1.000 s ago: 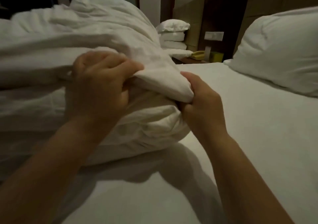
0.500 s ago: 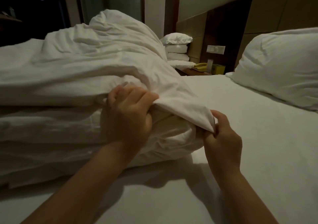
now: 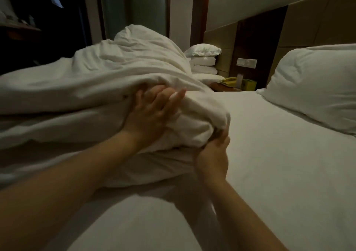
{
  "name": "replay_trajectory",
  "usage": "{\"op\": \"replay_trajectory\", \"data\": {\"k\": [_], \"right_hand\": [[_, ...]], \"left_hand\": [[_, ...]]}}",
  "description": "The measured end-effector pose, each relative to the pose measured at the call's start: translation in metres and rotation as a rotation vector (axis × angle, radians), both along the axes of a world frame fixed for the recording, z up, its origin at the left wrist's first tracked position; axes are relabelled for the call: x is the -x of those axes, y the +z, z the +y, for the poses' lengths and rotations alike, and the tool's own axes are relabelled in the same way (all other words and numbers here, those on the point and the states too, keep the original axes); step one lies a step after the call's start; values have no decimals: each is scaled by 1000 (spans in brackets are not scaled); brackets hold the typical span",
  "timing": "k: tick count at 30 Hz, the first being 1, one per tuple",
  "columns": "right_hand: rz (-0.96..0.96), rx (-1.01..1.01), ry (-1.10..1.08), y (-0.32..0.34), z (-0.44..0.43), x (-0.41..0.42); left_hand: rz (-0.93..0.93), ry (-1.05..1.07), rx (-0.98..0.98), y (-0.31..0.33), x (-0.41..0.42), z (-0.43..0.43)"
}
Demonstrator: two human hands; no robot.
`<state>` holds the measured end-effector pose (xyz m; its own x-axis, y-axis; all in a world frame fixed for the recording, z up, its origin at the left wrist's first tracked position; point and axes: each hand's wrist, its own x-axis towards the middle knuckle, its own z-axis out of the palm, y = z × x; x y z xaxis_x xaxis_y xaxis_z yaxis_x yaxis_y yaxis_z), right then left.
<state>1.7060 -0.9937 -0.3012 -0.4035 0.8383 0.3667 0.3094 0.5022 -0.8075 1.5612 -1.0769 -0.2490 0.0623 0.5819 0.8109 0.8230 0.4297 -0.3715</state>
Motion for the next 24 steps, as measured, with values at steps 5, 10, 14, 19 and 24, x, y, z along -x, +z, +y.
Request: {"op": "replay_trajectory", "data": {"k": [5, 10, 14, 19, 24], "right_hand": [[120, -214, -117, 53, 49, 7], [49, -12, -159, -25, 55, -25], [231, -201, -301, -42, 32, -30], [190, -15, -160, -19, 2, -14], [296, 322, -291, 17, 10, 9]], "left_hand": [[-323, 185, 232, 73, -6, 39], [-257, 78, 499, 34, -28, 41], [-255, 12, 362, 23, -28, 38], [-95, -137, 225, 35, -22, 39], [-58, -245, 249, 49, -32, 39]]}}
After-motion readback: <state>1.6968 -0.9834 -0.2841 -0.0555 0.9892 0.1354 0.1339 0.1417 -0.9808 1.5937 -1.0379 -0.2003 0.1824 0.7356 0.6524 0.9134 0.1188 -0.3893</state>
